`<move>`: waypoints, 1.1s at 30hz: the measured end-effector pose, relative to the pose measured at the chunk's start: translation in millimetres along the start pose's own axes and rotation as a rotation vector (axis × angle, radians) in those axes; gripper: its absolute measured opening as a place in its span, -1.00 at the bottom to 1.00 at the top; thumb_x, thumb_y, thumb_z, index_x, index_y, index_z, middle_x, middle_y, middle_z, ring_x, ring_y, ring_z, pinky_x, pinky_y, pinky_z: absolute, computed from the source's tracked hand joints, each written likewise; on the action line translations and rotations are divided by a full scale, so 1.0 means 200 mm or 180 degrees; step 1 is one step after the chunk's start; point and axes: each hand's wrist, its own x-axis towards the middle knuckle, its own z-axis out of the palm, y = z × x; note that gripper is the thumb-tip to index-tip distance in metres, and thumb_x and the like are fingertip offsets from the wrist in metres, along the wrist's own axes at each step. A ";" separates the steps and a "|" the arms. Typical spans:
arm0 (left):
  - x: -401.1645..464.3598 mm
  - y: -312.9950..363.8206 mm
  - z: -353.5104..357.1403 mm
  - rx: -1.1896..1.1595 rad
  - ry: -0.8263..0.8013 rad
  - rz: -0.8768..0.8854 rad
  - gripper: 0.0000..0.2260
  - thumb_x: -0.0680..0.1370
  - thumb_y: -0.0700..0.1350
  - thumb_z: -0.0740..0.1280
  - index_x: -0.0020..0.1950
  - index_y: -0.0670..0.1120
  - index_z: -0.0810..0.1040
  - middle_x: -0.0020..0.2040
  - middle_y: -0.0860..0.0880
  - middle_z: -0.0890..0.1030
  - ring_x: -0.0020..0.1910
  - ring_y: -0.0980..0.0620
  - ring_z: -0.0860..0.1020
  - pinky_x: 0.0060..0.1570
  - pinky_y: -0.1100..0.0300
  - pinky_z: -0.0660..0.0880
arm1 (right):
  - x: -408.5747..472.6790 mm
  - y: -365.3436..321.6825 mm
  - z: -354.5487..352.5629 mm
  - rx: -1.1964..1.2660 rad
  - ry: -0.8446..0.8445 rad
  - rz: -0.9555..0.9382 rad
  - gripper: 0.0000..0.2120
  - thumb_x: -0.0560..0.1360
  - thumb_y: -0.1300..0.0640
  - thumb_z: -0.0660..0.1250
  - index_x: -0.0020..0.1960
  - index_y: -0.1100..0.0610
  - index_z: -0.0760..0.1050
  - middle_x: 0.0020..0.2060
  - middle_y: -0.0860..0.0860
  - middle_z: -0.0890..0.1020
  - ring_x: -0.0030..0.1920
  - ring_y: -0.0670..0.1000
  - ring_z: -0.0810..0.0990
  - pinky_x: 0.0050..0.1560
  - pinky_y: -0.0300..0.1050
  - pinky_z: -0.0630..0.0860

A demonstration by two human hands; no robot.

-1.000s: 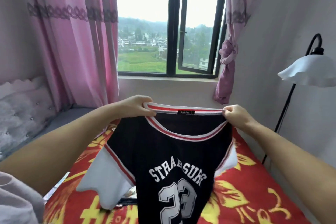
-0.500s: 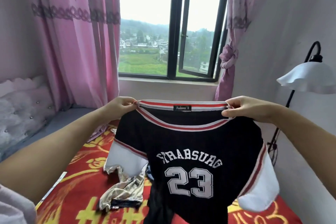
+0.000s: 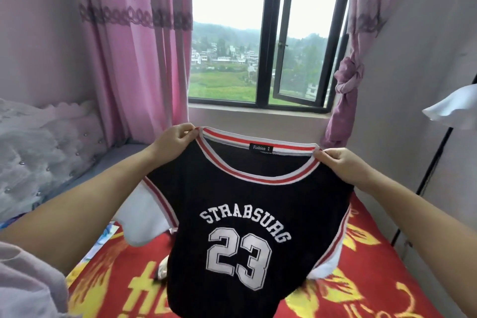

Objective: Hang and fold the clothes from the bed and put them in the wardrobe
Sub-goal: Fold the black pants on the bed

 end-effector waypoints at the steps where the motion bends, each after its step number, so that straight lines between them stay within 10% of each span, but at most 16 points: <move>1: -0.01 0.01 0.00 0.0147 0.0045 -0.0030 -0.81 0.63 -0.02 0.20 -0.14 0.06 0.53 -0.25 0.11 0.59 -0.29 0.24 0.55 -0.27 0.53 0.38 | 0.02 -0.02 0.02 -0.0237 0.0117 -0.0028 -0.46 0.50 -0.27 0.20 -0.17 0.22 0.61 -0.30 0.19 0.65 -0.28 0.10 0.61 -0.12 0.00 0.55; 7: -0.08 0.20 0.20 -0.0298 0.0013 -0.0893 -0.75 0.65 -0.07 0.16 0.03 -0.20 0.55 0.01 -0.22 0.62 0.02 -0.17 0.58 0.15 -0.06 0.50 | 0.06 -0.26 0.20 -0.0147 0.0471 0.0158 -0.54 0.64 -0.08 0.11 -0.25 0.25 0.42 -0.38 0.15 0.46 -0.30 0.14 0.45 -0.19 0.00 0.40; 12: -0.16 0.49 0.43 -0.1551 -0.0562 -0.1072 -0.82 0.66 -0.10 0.16 0.00 -0.16 0.48 -0.31 -0.06 0.48 -0.42 0.05 0.52 -0.36 0.13 0.58 | -0.04 -0.49 0.44 0.0198 -0.0247 -0.0399 -0.59 0.64 -0.07 0.11 0.10 0.22 0.58 -0.04 0.17 0.67 -0.01 0.17 0.63 0.11 0.08 0.52; 17: -0.21 0.50 0.37 -0.2058 -0.0617 -0.1186 -0.81 0.64 -0.10 0.19 -0.07 -0.14 0.52 -0.30 -0.09 0.61 -0.37 0.05 0.62 -0.32 0.19 0.61 | -0.07 -0.51 0.44 -0.0563 -0.1028 -0.0775 -0.67 0.59 -0.06 0.22 0.25 0.13 0.45 0.09 0.03 0.61 0.08 0.01 0.57 0.12 -0.10 0.47; 21: -0.28 0.40 0.31 -0.0556 -0.0197 -0.0218 -0.82 0.58 -0.26 0.24 0.15 -0.16 0.53 0.03 -0.12 0.61 -0.03 0.06 0.59 0.10 0.25 0.49 | -0.08 -0.52 0.47 -0.0743 -0.0924 -0.1035 -0.72 0.52 0.32 0.17 0.22 0.21 0.43 0.03 0.11 0.58 0.02 0.10 0.54 -0.09 -0.23 0.44; 25: -0.30 0.27 0.17 0.2374 -0.0218 0.1015 -0.30 0.47 0.00 0.41 0.53 0.04 0.15 0.55 -0.04 0.06 0.53 0.03 -0.06 0.45 -0.10 -0.25 | -0.08 -0.59 0.52 -0.0564 -0.1324 -0.1396 -0.69 0.50 0.38 0.10 0.17 0.22 0.49 -0.01 0.24 0.60 -0.09 0.23 0.56 -0.07 0.07 0.53; 27: -0.29 0.25 0.09 0.2290 -0.0641 0.0978 -0.60 0.44 0.05 0.44 0.24 0.07 0.49 0.42 0.06 0.35 0.45 0.15 0.19 0.42 -0.03 -0.23 | -0.08 -0.63 0.57 -0.0641 -0.1347 -0.1594 -0.70 0.49 0.35 0.13 0.13 0.16 0.51 -0.09 0.22 0.60 -0.26 0.15 0.51 -0.25 -0.03 0.48; 28: -0.28 0.24 0.05 0.1942 -0.0824 0.0787 -0.82 0.43 0.02 0.45 -0.01 0.08 0.56 0.13 0.18 0.55 0.19 0.29 0.41 0.40 0.02 0.18 | -0.07 -0.64 0.60 -0.0577 -0.1257 -0.1614 -0.69 0.48 0.32 0.16 0.14 0.10 0.51 -0.10 0.17 0.61 -0.26 0.10 0.52 -0.24 -0.06 0.47; 30: -0.27 0.21 -0.03 0.1237 -0.0932 0.0387 -0.79 0.45 -0.07 0.45 -0.29 0.10 0.46 -0.37 0.27 0.50 -0.35 0.33 0.44 -0.20 0.35 0.35 | -0.05 -0.64 0.67 -0.0240 -0.1055 -0.1438 -0.70 0.48 0.25 0.22 0.16 0.00 0.47 -0.08 0.08 0.62 -0.14 0.09 0.58 -0.10 -0.07 0.52; 33: -0.25 0.15 -0.14 0.0771 -0.0736 0.0158 -0.74 0.50 -0.16 0.41 -0.32 0.04 0.41 -0.48 0.21 0.44 -0.46 0.28 0.41 -0.38 0.42 0.33 | -0.04 -0.63 0.83 -0.0032 -0.1012 -0.0992 -0.68 0.45 0.11 0.34 0.19 -0.02 0.39 -0.06 0.03 0.61 -0.06 0.05 0.61 0.00 -0.01 0.55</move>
